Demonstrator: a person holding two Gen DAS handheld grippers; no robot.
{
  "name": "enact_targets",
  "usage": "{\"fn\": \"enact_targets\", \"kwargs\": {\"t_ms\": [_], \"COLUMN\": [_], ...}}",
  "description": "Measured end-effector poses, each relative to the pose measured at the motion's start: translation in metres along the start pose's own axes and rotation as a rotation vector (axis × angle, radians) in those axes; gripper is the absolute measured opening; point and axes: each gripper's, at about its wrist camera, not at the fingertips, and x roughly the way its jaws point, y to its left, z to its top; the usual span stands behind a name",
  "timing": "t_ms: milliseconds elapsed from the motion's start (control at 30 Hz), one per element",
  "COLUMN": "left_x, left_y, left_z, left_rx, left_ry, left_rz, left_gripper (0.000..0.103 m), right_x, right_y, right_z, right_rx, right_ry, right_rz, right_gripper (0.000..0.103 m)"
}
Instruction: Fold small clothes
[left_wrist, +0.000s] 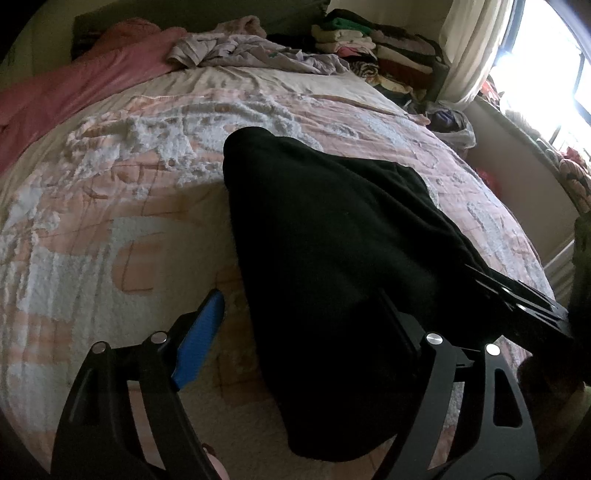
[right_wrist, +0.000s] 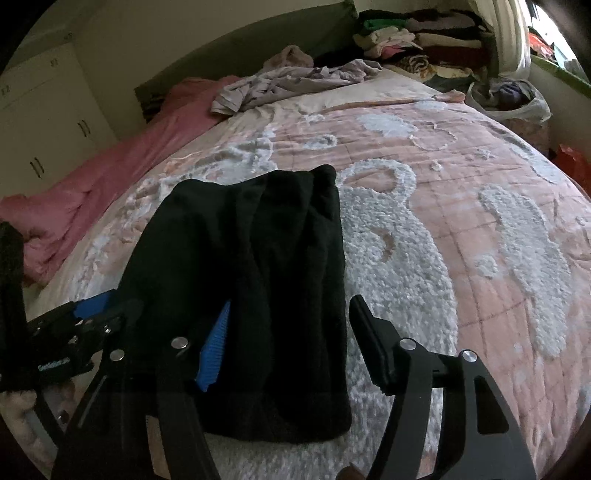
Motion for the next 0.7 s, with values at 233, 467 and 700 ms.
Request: {"fn": "enact_targets", "kwargs": {"t_ms": [233, 467, 700], "left_x": [-0.012, -0.008, -0.008], "left_y": [0.002, -0.003, -0.002], "left_z": [-0.009, -0.026, -0.029], "left_rx": [0.005, 0.041, 0.025], "left_ry": [-0.003, 0.022, 0.020], "left_rz": [-0.024, -0.015, -0.015], "left_gripper": [0.073, 0.074, 0.074], "right_x": [-0.015, -0.010, -0.014], "right_y": [0.002, 0.000, 0.001], "right_z": [-0.015, -0.029, -0.031], "right_rx": [0.014, 0.025, 0.011], "right_ry": [0.038, 0.068, 0.033], "right_rz": [0.028, 0.024, 0.009], "right_gripper": [0.061, 0.038, 0.049]}}
